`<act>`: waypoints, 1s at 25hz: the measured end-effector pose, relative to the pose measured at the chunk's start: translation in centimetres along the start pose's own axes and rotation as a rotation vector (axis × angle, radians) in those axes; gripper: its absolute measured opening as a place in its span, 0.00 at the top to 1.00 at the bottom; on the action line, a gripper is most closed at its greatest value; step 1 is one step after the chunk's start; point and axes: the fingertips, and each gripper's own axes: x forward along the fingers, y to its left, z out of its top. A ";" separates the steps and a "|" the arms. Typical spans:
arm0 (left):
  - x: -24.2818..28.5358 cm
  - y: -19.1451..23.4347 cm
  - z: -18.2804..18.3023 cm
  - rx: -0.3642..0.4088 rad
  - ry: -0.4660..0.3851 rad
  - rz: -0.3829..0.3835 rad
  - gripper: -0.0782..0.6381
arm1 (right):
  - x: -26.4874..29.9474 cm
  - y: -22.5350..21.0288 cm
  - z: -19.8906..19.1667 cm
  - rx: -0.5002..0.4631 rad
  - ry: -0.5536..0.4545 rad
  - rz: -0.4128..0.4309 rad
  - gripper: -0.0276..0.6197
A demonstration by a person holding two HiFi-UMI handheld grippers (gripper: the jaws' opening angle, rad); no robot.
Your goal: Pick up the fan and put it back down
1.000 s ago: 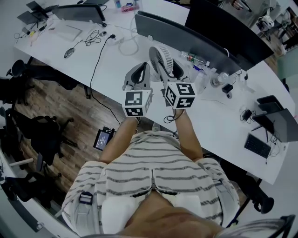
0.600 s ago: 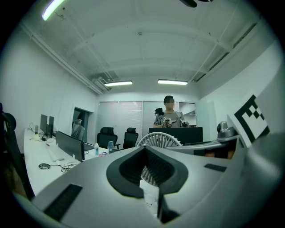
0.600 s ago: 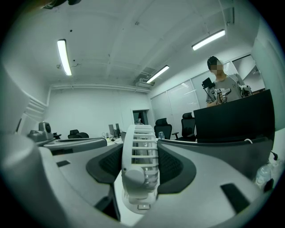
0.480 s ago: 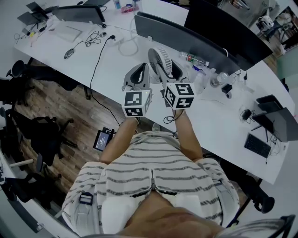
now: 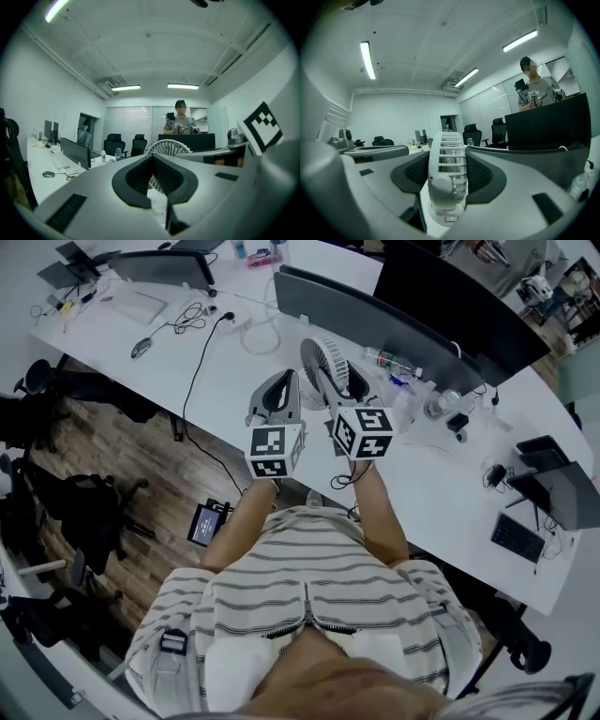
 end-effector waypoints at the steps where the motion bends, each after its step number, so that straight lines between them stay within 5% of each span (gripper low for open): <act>1: 0.0 0.1 -0.1 -0.001 0.002 0.001 0.88 | 0.1 0.0 -0.1 0.000 0.002 0.001 0.61; 25: 0.6 0.3 -1.0 -0.013 0.024 0.013 0.88 | 2.8 -1.3 -1.6 -0.017 0.044 0.031 0.61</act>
